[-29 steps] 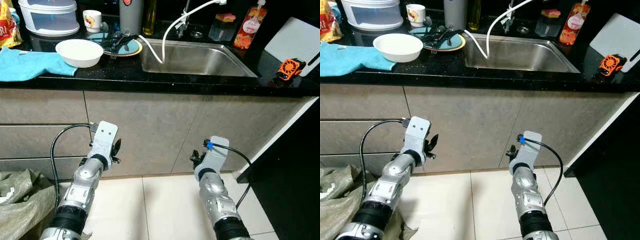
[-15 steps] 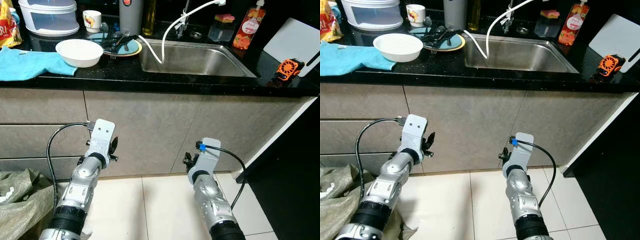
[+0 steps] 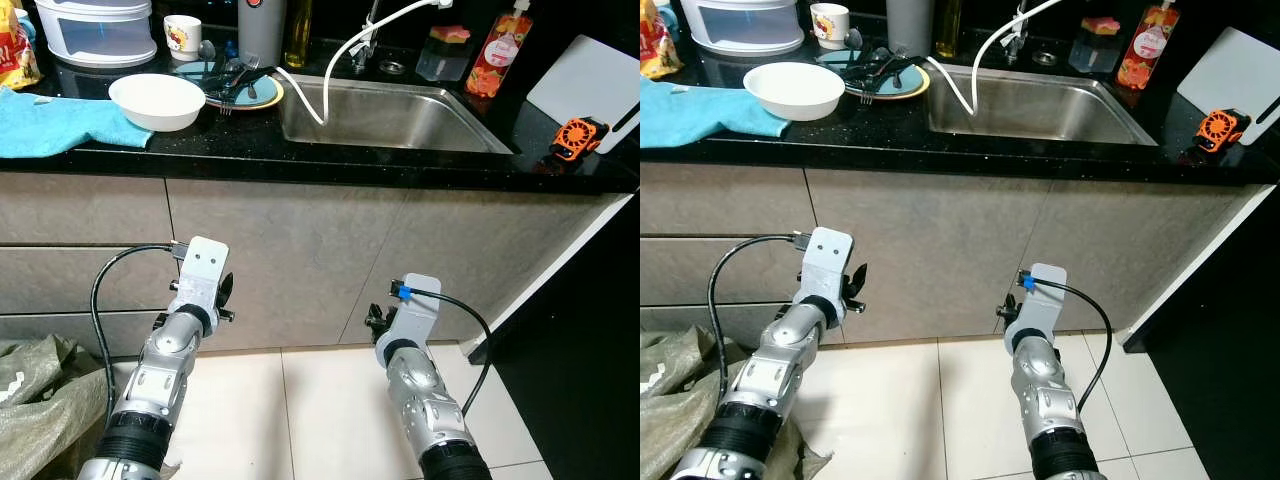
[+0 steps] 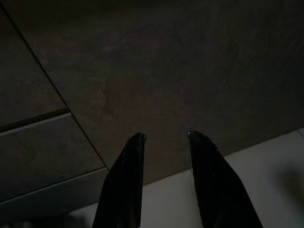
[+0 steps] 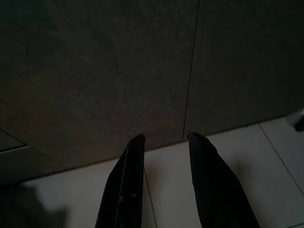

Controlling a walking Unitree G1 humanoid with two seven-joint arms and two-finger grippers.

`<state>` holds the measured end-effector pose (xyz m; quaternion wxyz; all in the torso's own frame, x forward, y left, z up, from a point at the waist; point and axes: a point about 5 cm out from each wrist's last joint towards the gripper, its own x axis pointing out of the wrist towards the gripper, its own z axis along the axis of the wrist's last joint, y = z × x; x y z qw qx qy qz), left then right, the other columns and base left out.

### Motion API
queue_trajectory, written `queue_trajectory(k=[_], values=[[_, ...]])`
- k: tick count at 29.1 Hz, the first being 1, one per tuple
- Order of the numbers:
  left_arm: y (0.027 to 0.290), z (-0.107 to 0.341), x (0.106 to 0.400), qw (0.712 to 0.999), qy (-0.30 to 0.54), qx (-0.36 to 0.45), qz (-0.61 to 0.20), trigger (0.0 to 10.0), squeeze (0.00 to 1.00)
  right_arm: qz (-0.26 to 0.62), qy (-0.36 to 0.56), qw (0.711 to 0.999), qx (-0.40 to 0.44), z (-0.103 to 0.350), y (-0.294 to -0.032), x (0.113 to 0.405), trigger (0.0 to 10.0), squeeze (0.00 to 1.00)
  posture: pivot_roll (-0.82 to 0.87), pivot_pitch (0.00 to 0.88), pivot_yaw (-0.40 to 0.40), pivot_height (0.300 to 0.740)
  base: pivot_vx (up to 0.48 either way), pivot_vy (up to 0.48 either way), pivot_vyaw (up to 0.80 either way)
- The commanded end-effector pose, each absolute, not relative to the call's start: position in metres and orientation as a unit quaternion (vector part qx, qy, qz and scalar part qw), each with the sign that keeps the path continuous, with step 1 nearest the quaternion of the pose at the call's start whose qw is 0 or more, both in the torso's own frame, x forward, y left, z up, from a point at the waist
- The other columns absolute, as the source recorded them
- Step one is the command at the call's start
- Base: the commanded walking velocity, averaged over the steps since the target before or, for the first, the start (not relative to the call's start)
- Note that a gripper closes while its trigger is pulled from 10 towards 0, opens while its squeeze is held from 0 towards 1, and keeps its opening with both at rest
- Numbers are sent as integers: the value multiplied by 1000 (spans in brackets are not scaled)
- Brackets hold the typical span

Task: Kitchen organization

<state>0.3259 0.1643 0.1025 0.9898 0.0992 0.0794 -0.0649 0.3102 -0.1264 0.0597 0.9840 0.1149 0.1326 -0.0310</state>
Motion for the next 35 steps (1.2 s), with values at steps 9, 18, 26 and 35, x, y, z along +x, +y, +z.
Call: queue_trajectory(k=[9,18,26,35], values=[[157,100,324,987,85,110,-79,10000,0,-38,141,982,117,56,-129,307,10000,0,264,66,-123,740,0,0,0],[151,98,323,982,92,133,-97,10000,0,-40,141,982,117,56,-128,306,10000,0,261,60,-117,740,0,0,0],[150,96,323,980,100,139,-101,10000,0,-40,142,982,117,55,-129,305,10000,0,260,58,-118,740,0,0,0],[149,95,323,979,103,140,-104,10000,0,-40,143,982,116,55,-129,305,10000,0,258,59,-119,740,0,0,0]])
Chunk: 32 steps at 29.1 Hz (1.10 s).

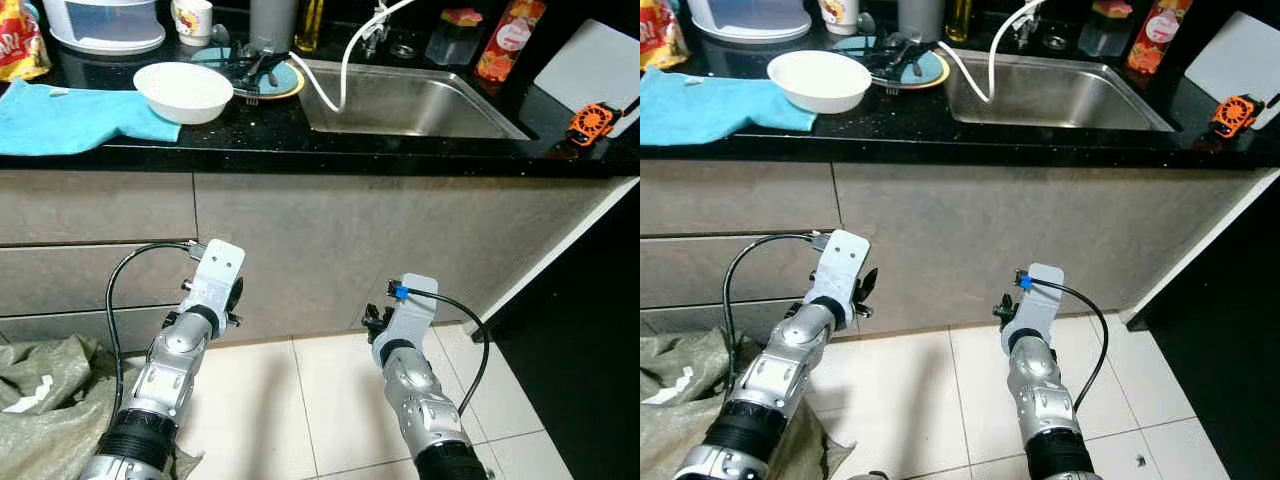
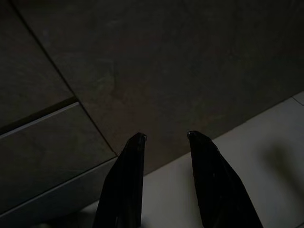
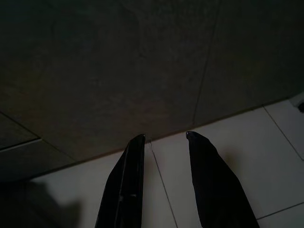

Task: Kitchen organization

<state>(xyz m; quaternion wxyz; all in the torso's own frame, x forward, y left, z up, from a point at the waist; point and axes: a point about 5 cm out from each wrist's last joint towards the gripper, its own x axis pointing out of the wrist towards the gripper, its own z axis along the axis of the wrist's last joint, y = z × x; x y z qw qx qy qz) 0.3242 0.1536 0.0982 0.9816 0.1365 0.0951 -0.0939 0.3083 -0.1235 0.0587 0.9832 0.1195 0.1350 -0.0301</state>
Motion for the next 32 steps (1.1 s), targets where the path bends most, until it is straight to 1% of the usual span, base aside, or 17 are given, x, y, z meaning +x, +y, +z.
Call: queue_trajectory(k=[1,5,9,12,15,21,30,31,32], values=[[148,95,323,979,102,139,-105,10000,0,-40,143,982,116,55,-129,305,10000,0,257,60,-119,740,0,0,0],[148,98,323,982,92,127,-106,10000,0,-42,143,982,116,54,-130,305,10000,0,260,60,-113,740,0,0,0],[148,101,324,980,88,137,-111,10000,0,-45,140,982,117,54,-132,306,10000,0,266,58,-104,740,0,0,0],[144,108,323,977,73,151,-133,10000,0,-53,135,982,123,56,-132,308,10000,0,292,51,-61,740,0,0,0],[140,116,322,974,54,161,-153,10000,0,-61,127,981,133,59,-132,311,10000,0,293,48,-43,740,0,0,0],[137,124,328,973,41,165,-158,10000,0,-59,124,981,137,60,-128,309,10000,0,293,45,-37,740,0,0,0],[126,128,325,963,41,172,-202,10000,0,-72,123,980,140,57,-134,308,10000,0,305,39,-9,740,0,0,0],[124,130,324,961,41,174,-212,10000,0,-79,121,979,142,58,-136,309,10000,0,313,37,19,740,0,0,0],[123,130,324,958,42,177,-221,10000,0,-87,118,979,145,58,-138,310,10000,0,310,39,28,740,0,0,0]])
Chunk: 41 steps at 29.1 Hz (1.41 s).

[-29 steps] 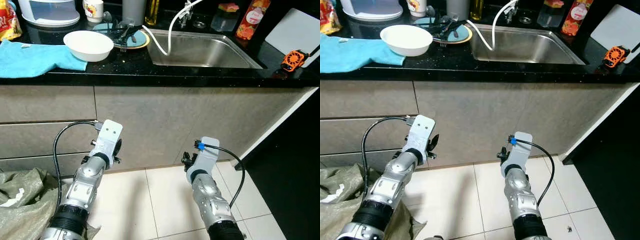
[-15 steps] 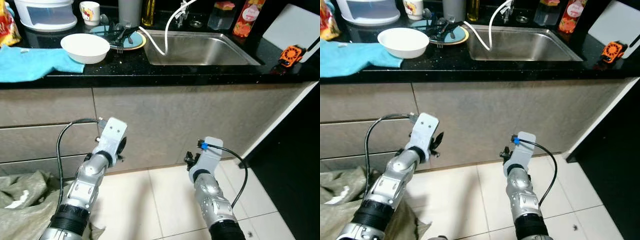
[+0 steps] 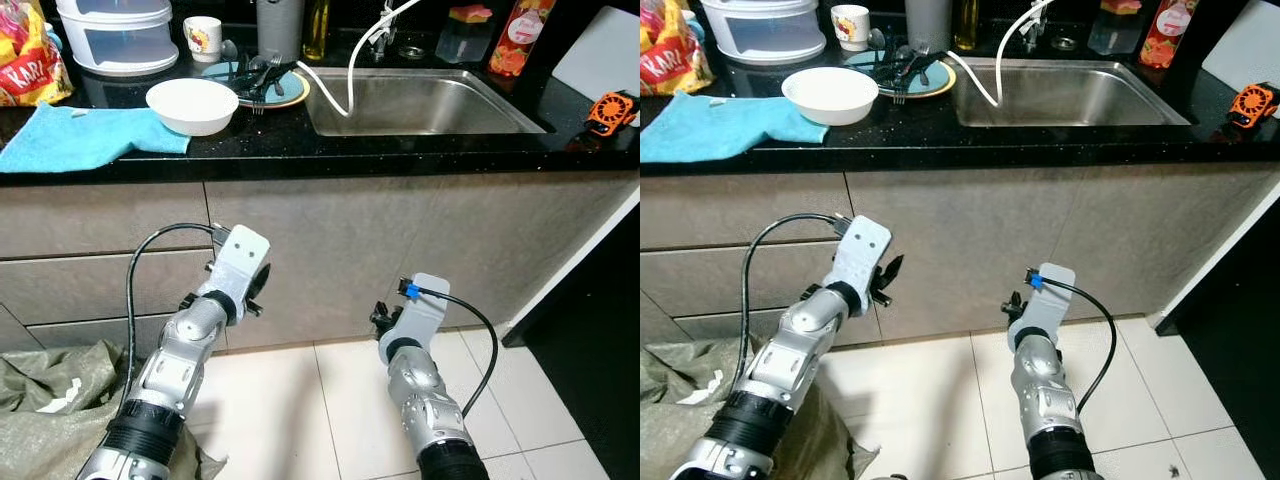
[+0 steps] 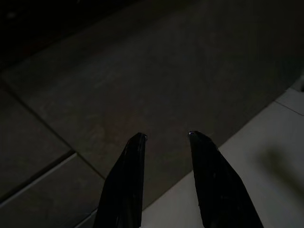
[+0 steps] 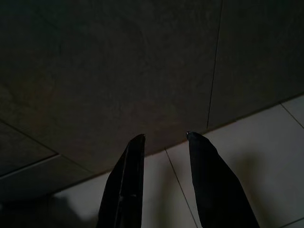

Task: Kitchen organization

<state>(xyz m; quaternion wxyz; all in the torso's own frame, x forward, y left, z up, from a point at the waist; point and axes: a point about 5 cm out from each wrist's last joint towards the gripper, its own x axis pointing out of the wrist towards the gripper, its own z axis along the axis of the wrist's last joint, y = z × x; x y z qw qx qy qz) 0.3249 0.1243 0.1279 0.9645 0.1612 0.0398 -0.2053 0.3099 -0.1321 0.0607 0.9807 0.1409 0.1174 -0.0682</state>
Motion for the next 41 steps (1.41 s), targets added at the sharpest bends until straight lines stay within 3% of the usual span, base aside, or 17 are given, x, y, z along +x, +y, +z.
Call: queue_trajectory(k=[1,13,22,41], values=[[123,130,324,958,42,177,-221,10000,0,-87,118,979,145,58,-138,310,10000,0,310,39,28,740,0,0,0],[124,129,325,959,52,172,-217,10000,0,-76,120,980,139,58,-136,308,10000,0,298,49,-11,740,0,0,0],[123,131,326,960,50,167,-220,10000,0,-76,117,980,140,60,-135,309,10000,0,295,48,-12,740,0,-390,0],[126,130,326,963,53,156,-214,10000,0,-76,123,980,136,56,-135,307,10000,0,289,44,-17,740,0,0,0]])
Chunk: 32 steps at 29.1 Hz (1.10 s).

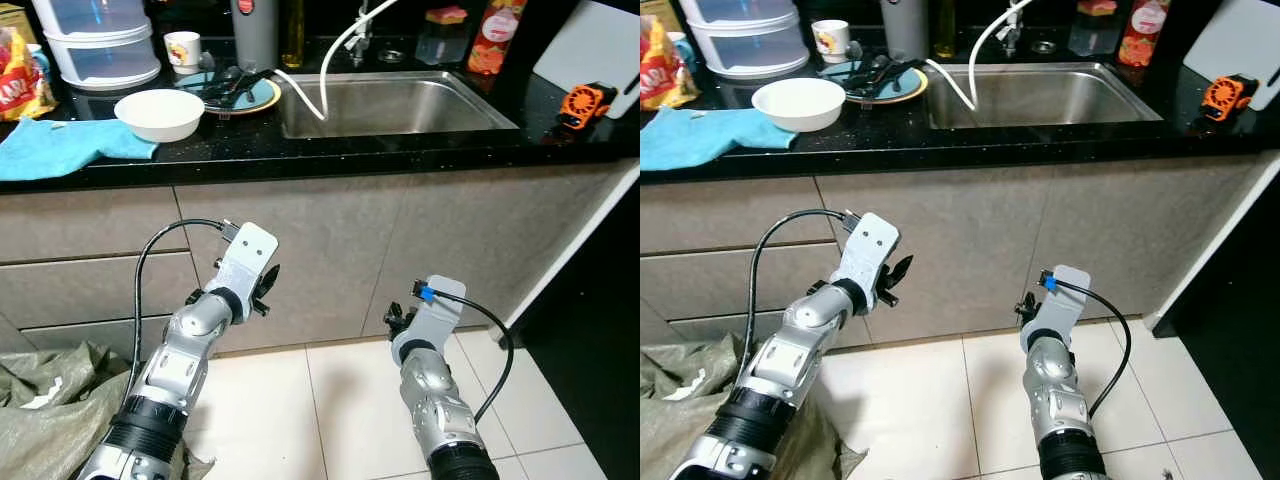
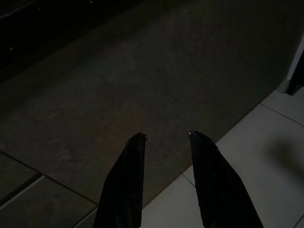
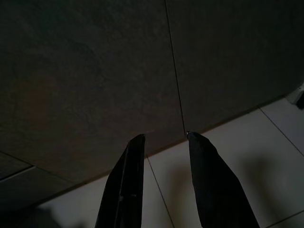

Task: Kitchen organization

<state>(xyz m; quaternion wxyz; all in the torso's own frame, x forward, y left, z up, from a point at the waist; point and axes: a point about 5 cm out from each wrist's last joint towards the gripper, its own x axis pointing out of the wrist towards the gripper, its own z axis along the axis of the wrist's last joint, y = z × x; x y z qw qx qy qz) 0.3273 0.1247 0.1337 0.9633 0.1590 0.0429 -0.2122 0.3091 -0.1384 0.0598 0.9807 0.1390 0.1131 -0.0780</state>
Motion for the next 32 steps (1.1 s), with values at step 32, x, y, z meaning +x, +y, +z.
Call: queue_trajectory(k=[32], values=[[137,117,319,987,12,82,-138,10000,0,-176,78,972,133,79,-164,297,10000,0,241,26,-102,740,0,0,0]])
